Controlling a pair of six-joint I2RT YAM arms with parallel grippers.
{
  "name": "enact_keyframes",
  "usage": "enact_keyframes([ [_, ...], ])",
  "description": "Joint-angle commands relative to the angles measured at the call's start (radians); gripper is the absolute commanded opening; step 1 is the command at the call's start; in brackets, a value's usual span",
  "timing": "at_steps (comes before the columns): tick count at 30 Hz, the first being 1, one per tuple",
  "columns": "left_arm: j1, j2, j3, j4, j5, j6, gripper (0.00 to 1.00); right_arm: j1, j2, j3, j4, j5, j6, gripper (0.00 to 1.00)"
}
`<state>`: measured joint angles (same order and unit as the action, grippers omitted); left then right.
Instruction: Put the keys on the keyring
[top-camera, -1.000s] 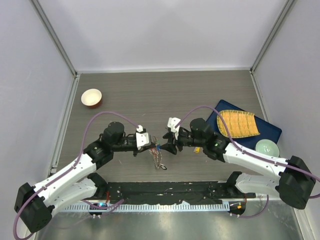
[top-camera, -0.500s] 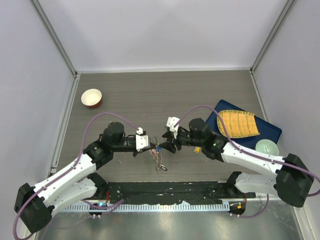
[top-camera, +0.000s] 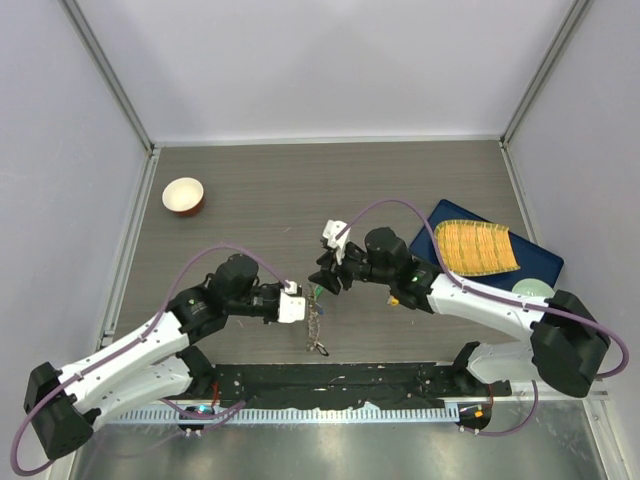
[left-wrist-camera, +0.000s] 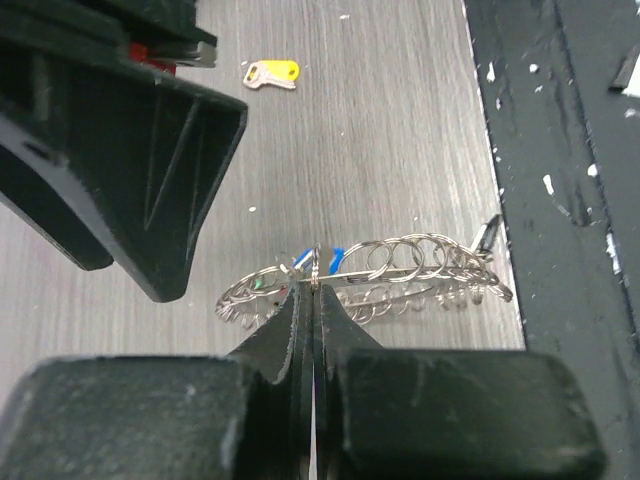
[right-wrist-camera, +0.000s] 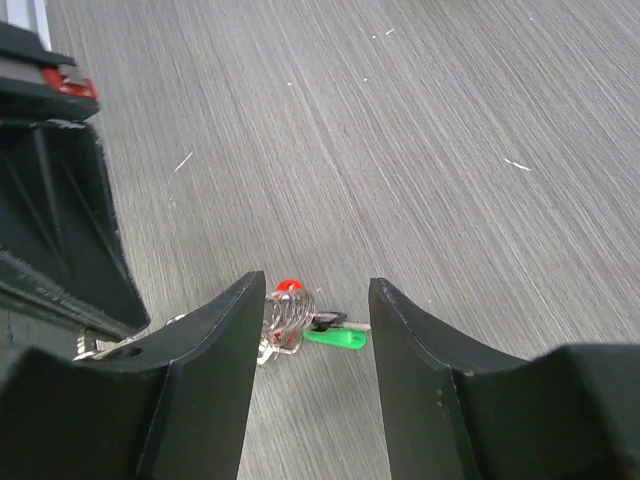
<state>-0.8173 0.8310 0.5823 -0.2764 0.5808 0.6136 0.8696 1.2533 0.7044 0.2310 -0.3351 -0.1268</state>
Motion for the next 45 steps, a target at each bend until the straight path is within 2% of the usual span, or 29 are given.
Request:
enact_keyframes([
  [1,-0.037,-0.044,0.063,-0.046,-0.122,0.119,0.00,0.003,0.000,0.052,0.027,0.037,0.029,0.52],
  [5,-0.055,-0.047,0.073,-0.092,-0.203,0.182,0.00,0.003,-0.067,0.014,0.022,0.051,0.019,0.52],
  [10,-0.060,-0.056,0.067,-0.098,-0.229,0.201,0.00,0.005,-0.124,-0.017,-0.024,0.021,-0.023,0.54],
  [15,-0.065,-0.067,0.048,-0.087,-0.254,0.196,0.00,0.005,-0.144,-0.034,-0.025,-0.083,-0.073,0.54],
  [18,-0.065,-0.055,0.053,-0.060,-0.249,0.137,0.00,0.005,-0.121,-0.013,-0.048,-0.156,-0.085,0.54],
  [21,-0.063,-0.043,0.059,-0.021,-0.237,0.052,0.00,0.011,-0.097,0.012,-0.079,-0.217,-0.105,0.47],
  [27,-0.065,0.003,0.109,-0.030,-0.220,-0.109,0.00,0.040,-0.106,0.021,-0.094,-0.240,-0.146,0.46],
  [32,-0.063,0.034,0.143,-0.046,-0.196,-0.149,0.00,0.058,-0.089,0.033,-0.096,-0.260,-0.163,0.45],
  [37,-0.063,0.043,0.162,-0.052,-0.176,-0.170,0.00,0.063,-0.071,0.035,-0.078,-0.269,-0.165,0.39],
  [40,-0.065,0.048,0.172,-0.063,-0.164,-0.184,0.00,0.066,-0.055,0.047,-0.081,-0.285,-0.172,0.31],
  [45,-0.065,0.069,0.197,-0.102,-0.144,-0.195,0.00,0.071,-0.048,0.052,-0.079,-0.292,-0.177,0.23],
])
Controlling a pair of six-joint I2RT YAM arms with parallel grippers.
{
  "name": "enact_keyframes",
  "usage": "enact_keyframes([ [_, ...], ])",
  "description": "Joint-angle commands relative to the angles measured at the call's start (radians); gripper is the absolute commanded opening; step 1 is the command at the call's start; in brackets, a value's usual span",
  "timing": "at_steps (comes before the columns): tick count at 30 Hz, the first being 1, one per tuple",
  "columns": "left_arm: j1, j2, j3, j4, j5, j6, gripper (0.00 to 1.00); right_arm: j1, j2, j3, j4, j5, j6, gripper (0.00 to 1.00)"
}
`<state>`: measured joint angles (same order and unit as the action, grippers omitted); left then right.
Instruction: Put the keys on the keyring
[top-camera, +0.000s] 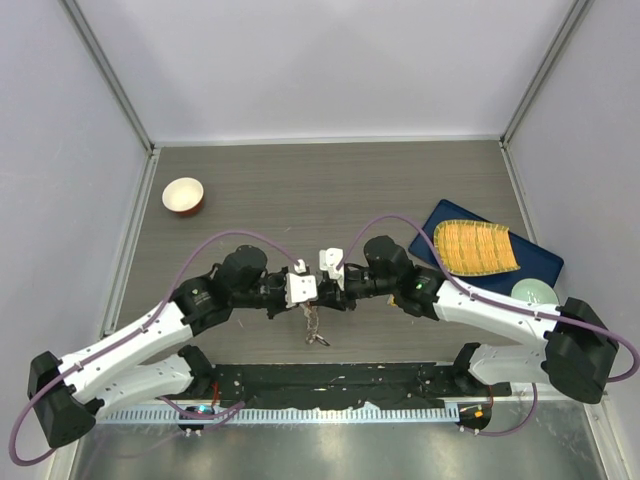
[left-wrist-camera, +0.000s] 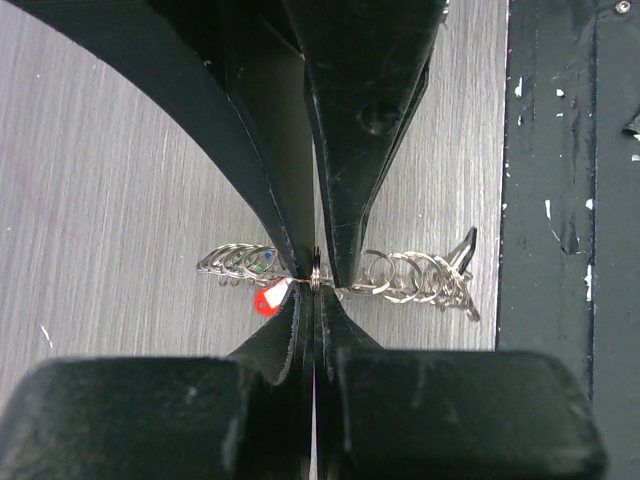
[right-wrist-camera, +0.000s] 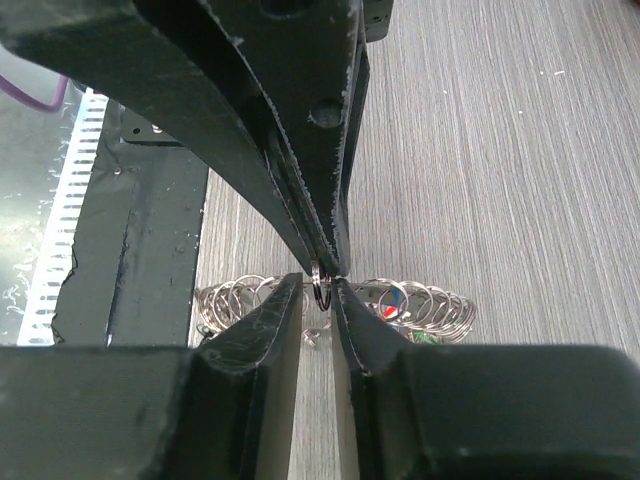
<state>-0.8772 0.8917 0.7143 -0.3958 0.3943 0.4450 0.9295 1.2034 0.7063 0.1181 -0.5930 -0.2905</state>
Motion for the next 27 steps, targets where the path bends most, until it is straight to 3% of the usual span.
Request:
enact_keyframes([
  [1,-0.003,0.015,0.068,0.011,0.051,-0.025,0.00,0.009,0.002,0.050,0.034,-0.034,-0.013,0.19],
  [5,-0.003,0.004,0.065,0.008,0.037,-0.032,0.06,0.011,-0.010,0.044,0.038,-0.024,-0.010,0.01],
  [9,-0.003,-0.066,-0.010,0.121,-0.012,-0.132,0.14,0.011,-0.044,-0.007,0.136,0.022,0.057,0.01],
  [13,-0.003,-0.180,-0.186,0.386,-0.054,-0.276,0.22,0.000,-0.103,-0.065,0.221,0.036,0.108,0.01],
  [18,0.010,-0.293,-0.338,0.619,-0.130,-0.466,0.26,-0.023,-0.140,-0.119,0.310,0.019,0.155,0.01],
  [27,0.061,-0.323,-0.483,0.923,-0.057,-0.597,0.33,-0.041,-0.140,-0.163,0.442,-0.027,0.235,0.01],
])
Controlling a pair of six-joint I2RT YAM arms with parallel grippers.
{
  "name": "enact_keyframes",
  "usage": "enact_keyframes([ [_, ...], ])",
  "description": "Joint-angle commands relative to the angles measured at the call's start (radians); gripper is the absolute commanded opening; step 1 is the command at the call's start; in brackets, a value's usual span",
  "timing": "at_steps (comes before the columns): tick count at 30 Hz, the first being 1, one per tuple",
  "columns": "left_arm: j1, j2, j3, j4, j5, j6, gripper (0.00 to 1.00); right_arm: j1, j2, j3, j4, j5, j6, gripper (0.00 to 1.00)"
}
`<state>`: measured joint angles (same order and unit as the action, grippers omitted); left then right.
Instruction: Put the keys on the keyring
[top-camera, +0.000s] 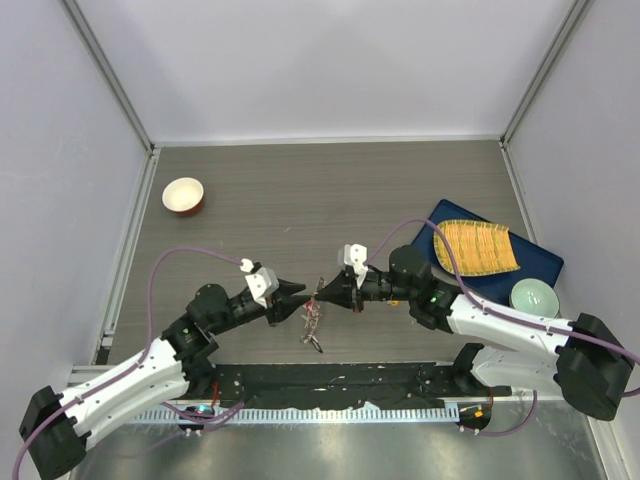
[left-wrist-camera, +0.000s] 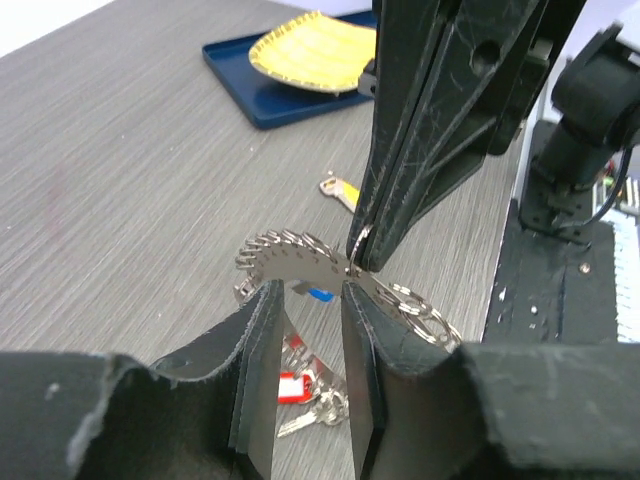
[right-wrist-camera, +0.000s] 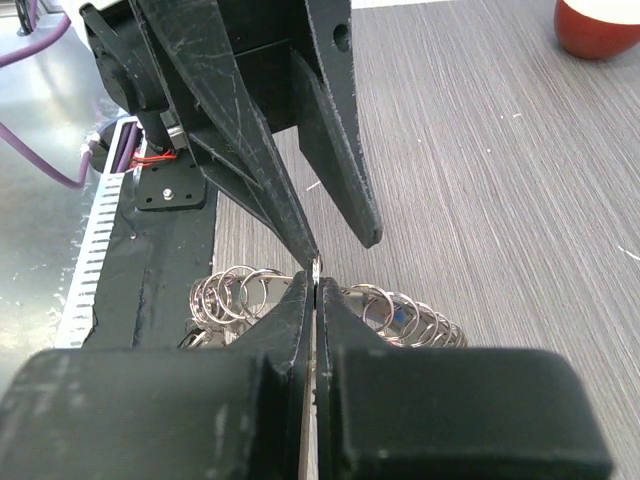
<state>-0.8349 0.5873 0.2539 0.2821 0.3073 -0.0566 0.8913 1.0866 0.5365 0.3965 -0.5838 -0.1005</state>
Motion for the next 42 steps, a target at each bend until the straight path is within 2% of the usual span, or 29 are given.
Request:
enact_keyframes([
  [1,0.022,-0.020,-0.030,0.268,0.050,-0.104,0.34,-0.003,-0.024,0.005,0.168,-0.039,0.050,0.01],
  [7,0.040,-0.004,-0.039,0.313,0.107,-0.144,0.35,-0.009,-0.033,-0.003,0.185,-0.060,0.054,0.01],
  [14,0.068,0.068,-0.031,0.399,0.266,-0.210,0.34,-0.028,-0.042,-0.029,0.217,-0.033,0.073,0.01],
  [23,0.074,0.097,-0.007,0.391,0.291,-0.197,0.32,-0.040,-0.014,-0.012,0.168,-0.024,0.064,0.01],
  [25,0.074,0.066,0.016,0.280,0.224,-0.171,0.36,-0.041,0.009,0.003,0.139,-0.024,0.055,0.01],
  [27,0.074,0.030,0.047,0.141,0.166,-0.126,0.45,-0.041,0.053,0.031,0.131,-0.021,0.048,0.01],
  [29,0.076,-0.050,0.067,0.048,0.051,-0.076,0.52,-0.041,0.090,0.057,0.119,-0.013,0.036,0.01],
  [31,0.074,-0.139,0.113,-0.108,-0.082,-0.034,0.55,-0.041,0.158,0.098,0.137,-0.008,0.025,0.01],
  [36,0.074,-0.288,0.220,-0.426,-0.278,0.093,0.63,-0.041,0.314,0.218,0.209,-0.042,0.036,0.01],
  [39,0.074,-0.372,0.237,-0.516,-0.388,0.130,0.64,-0.041,0.395,0.276,0.263,-0.051,0.058,0.01],
  [42,0.074,-0.435,0.213,-0.540,-0.460,0.139,0.66,-0.041,0.453,0.298,0.216,-0.036,0.054,0.01],
])
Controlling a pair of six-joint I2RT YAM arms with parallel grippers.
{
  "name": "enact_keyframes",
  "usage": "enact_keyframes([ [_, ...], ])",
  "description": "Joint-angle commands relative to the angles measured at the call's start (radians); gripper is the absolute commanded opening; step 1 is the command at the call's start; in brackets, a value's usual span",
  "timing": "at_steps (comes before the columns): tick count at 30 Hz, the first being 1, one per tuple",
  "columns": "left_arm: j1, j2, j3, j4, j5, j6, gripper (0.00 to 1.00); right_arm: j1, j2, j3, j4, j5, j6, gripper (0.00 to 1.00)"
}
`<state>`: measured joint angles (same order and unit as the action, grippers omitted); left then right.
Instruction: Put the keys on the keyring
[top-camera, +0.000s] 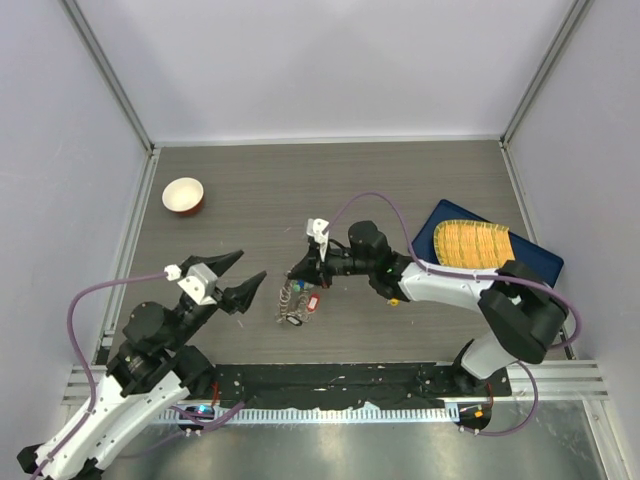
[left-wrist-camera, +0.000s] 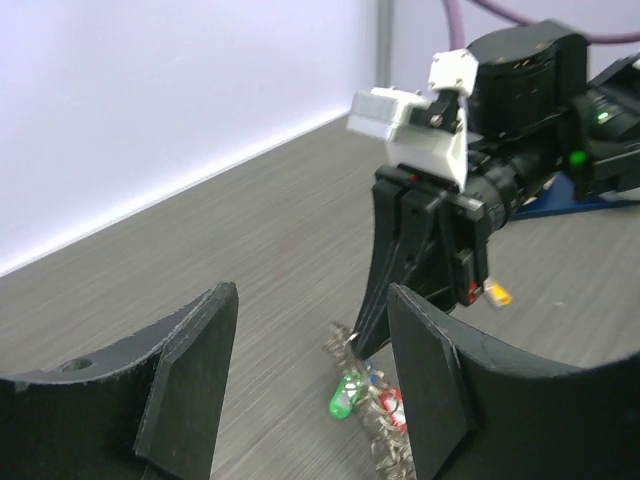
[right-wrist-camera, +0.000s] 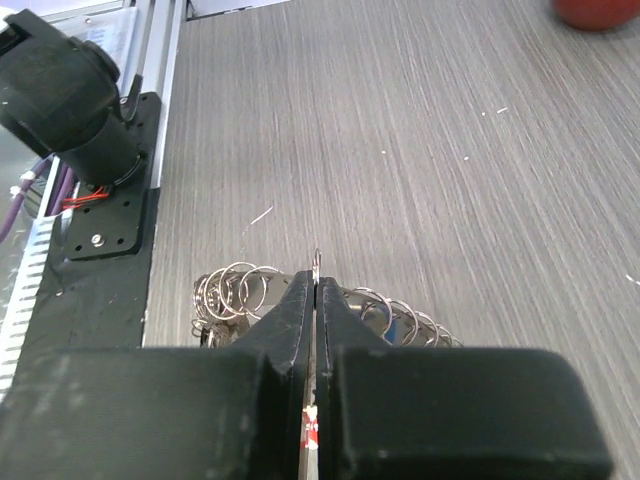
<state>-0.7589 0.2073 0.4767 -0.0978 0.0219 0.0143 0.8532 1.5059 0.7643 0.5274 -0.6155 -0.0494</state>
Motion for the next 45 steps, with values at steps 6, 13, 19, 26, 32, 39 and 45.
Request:
enact_keyframes([
  [6,-0.002,-0.069,-0.001,-0.175,-0.175,0.064,0.66,-0.003,0.112,0.037,-0.116,0.034,-0.030,0.01],
  [13,0.000,-0.048,0.010,-0.192,-0.154,0.046,0.68,-0.003,0.102,-0.033,-0.225,0.115,-0.018,0.01],
  [19,0.000,-0.037,0.017,-0.198,-0.163,0.046,0.68,-0.003,0.178,-0.022,-0.285,0.148,0.003,0.01],
  [26,0.001,-0.052,0.011,-0.206,-0.198,0.035,0.68,0.001,0.341,0.142,-0.254,0.158,0.042,0.01],
  [32,0.001,-0.060,0.010,-0.207,-0.211,0.033,0.69,0.009,0.359,0.190,-0.291,0.203,0.036,0.02],
  [39,0.003,-0.065,0.014,-0.214,-0.224,0.032,0.69,0.020,0.367,0.233,-0.264,0.301,0.077,0.14],
  [45,0.003,-0.075,0.011,-0.215,-0.246,0.023,0.69,0.020,0.284,0.247,-0.254,0.358,0.124,0.47],
])
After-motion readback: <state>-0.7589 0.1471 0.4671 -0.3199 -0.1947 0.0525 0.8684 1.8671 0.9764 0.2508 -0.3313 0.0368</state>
